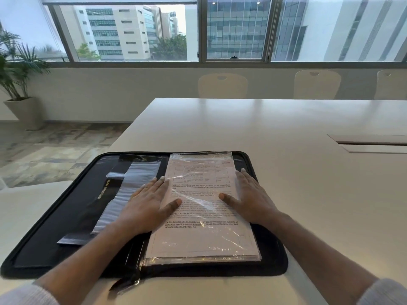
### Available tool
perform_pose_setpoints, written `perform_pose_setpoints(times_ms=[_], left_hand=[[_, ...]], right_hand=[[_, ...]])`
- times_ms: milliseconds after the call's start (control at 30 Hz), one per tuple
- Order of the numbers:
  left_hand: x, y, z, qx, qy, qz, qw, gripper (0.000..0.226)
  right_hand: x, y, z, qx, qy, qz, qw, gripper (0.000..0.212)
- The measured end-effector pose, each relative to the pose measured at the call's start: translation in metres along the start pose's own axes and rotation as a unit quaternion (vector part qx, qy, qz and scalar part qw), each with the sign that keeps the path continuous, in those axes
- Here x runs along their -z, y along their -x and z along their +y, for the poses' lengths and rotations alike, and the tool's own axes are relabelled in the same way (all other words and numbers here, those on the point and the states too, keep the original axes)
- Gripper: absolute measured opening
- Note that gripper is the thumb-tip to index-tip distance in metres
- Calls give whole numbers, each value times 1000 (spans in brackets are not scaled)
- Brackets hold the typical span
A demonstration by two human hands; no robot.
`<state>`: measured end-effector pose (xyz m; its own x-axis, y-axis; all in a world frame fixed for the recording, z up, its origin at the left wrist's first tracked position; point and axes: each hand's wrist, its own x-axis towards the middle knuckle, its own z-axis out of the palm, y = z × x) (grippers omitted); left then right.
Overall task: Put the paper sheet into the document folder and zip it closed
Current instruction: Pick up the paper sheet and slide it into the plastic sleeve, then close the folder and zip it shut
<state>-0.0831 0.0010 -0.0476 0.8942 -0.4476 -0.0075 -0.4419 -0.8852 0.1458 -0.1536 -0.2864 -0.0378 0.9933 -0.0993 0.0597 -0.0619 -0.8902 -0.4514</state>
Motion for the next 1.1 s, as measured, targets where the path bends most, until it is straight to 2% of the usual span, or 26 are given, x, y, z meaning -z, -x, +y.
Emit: perform_pose_setpoints(times_ms=[67, 233, 400, 467, 633, 800, 1100], left_hand=[[-1, 0, 1, 1, -3, 7, 1000, 105], [2, 8, 5, 7, 11, 41, 999, 101], [9, 18, 11, 15, 46, 136, 990, 75], [10, 20, 11, 14, 57, 134, 989, 69], [11, 21, 4, 17, 92, 103, 990, 71], [14, 33, -9, 9, 123, 59, 991, 71], [24, 74, -59, 57, 81, 112, 989, 71]], right_hand=[[1, 5, -1, 4, -27, 18, 999, 99], [-8, 20, -4, 41, -27, -2, 999, 97], [-10, 26, -5, 60, 39, -26, 997, 100], [-7, 26, -8, 57, 54, -41, 996, 100], [-2, 28, -17, 28, 29, -61, 997, 94], [-10, 40, -27, -2, 33, -63, 997, 101], [-24, 59, -67, 39, 44, -12, 998, 94]])
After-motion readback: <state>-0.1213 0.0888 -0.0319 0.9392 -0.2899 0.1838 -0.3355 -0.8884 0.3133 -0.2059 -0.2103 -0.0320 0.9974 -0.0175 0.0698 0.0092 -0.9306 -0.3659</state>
